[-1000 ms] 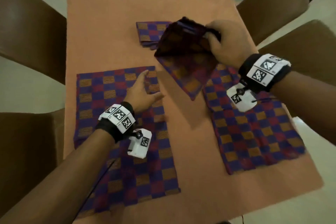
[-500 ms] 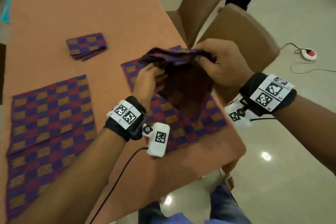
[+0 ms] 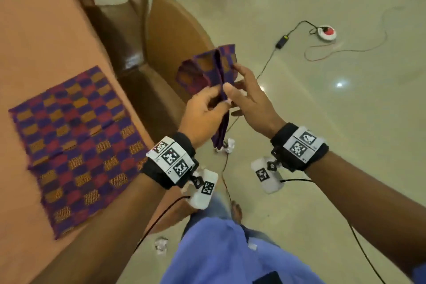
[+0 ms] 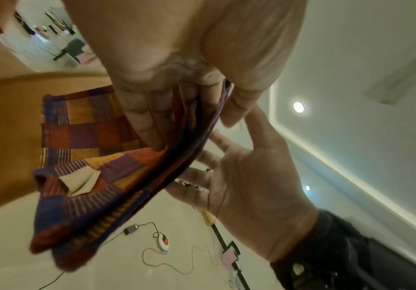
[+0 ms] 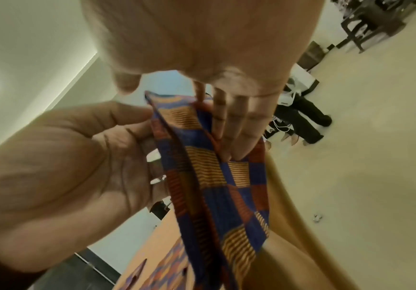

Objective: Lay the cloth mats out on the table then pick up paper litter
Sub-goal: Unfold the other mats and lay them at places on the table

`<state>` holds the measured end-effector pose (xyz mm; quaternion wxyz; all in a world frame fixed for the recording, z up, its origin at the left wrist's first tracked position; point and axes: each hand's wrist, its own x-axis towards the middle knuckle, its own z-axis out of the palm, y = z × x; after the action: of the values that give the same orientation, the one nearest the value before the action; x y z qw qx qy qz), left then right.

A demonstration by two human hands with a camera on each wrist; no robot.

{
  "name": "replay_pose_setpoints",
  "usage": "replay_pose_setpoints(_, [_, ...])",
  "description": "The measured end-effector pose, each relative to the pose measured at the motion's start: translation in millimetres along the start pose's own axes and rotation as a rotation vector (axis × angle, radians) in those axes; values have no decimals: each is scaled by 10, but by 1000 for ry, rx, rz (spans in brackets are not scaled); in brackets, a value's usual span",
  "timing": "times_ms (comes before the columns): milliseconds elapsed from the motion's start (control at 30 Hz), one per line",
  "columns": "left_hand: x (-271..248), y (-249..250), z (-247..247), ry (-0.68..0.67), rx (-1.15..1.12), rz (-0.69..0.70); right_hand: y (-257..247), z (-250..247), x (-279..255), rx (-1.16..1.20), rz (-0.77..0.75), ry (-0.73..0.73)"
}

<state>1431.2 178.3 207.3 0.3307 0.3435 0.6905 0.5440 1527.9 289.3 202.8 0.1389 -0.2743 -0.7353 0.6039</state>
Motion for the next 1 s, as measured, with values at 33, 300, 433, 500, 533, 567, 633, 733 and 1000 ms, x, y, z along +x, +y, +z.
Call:
replay_pose_setpoints(33, [99, -6, 127, -47, 43, 1, 81, -118, 67, -55, 10, 43])
replay_pose_setpoints(300, [1327, -198, 942, -291, 343, 72, 688, -1212, 922, -317, 97, 144])
replay_pose_setpoints(433, [2215, -241, 1234, -259, 290, -24, 869, -1805, 1697, -617, 91, 82])
replay_pose_setpoints(500, [2679, -216, 1315, -235, 266, -75, 938, -2087, 2132, -721, 74, 41])
replay_pose_setpoints(533, [2882, -213, 1330, -188, 244, -109, 953, -2212, 2336, -715, 48, 17])
replay_pose_setpoints(567, [3146, -216, 1322, -123, 217, -166, 941, -2344, 2603, -688, 14, -7])
replay_pose_setpoints(633, [3507, -235, 1252, -14, 196, -326, 873, -2504, 2991, -632, -46, -50])
replay_pose_setpoints(733, [4055, -267, 987, 53, 234, -600, 619, -2671, 3654, -565, -46, -122])
replay_pose_setpoints(1000, [5383, -99, 16, 256, 483, -625, 203, -2595, 5594, -563, -199, -305])
